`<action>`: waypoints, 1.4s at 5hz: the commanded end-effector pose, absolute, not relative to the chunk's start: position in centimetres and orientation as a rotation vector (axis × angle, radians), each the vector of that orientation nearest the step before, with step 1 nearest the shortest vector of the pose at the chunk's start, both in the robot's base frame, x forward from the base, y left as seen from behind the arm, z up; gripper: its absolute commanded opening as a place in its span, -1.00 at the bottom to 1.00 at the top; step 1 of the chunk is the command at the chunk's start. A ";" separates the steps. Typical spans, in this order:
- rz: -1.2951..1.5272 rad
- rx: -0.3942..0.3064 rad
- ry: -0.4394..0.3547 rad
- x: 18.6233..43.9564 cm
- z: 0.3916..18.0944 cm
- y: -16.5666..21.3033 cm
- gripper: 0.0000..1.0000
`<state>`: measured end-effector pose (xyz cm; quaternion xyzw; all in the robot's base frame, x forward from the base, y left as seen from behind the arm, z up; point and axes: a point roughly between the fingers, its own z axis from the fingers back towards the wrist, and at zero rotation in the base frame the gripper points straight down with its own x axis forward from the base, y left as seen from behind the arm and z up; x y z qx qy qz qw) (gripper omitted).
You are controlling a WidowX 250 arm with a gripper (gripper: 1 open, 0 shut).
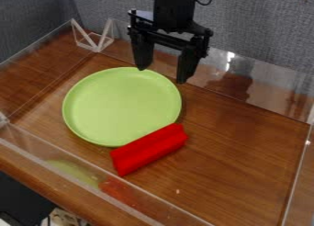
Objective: Put the red object on the green plate
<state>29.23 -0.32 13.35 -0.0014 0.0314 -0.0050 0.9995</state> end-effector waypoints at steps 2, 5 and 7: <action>-0.315 -0.015 0.094 24.6 9.1 -2.6 1.00; -0.406 -0.023 0.054 23.8 6.8 -2.8 1.00; -0.396 -0.031 0.053 24.3 5.6 -1.6 1.00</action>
